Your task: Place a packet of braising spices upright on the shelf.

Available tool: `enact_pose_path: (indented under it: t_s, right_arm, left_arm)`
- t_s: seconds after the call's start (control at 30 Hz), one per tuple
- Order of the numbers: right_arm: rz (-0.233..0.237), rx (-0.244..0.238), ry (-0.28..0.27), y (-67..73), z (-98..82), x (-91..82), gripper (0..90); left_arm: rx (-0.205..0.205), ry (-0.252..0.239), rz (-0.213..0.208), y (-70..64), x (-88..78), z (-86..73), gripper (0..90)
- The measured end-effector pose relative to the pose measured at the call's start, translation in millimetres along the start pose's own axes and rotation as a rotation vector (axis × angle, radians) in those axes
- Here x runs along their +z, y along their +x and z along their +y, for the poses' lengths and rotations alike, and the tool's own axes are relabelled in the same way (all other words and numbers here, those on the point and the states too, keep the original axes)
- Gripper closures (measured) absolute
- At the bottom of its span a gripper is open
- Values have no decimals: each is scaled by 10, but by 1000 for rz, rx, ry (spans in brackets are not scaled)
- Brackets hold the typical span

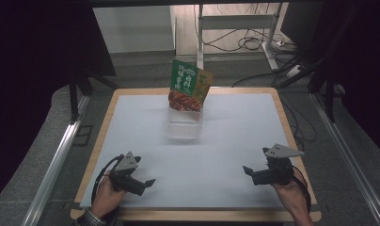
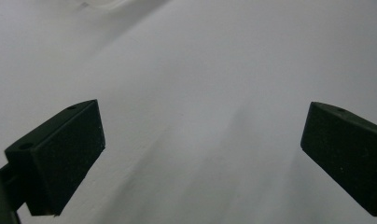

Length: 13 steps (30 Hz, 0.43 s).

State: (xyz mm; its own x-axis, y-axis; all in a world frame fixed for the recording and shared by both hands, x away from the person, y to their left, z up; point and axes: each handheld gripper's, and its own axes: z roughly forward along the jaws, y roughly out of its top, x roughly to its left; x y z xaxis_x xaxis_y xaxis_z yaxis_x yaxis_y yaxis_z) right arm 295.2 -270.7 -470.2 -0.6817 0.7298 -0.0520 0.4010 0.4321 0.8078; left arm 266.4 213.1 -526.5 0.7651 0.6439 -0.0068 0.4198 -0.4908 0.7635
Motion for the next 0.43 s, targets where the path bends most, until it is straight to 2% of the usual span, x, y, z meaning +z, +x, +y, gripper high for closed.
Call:
enact_pose_path:
  t_s: [0.27, 0.43]
  right_arm:
    - [2, 21, 41, -35, -118, 25, 0]
    - [2, 16, 36, -40, -113, 25, 0]
  left_arm:
    - [-2, 3, 1, 2, 1, -1, 0]
    - [-4, -2, 4, 7, -6, 3, 0]
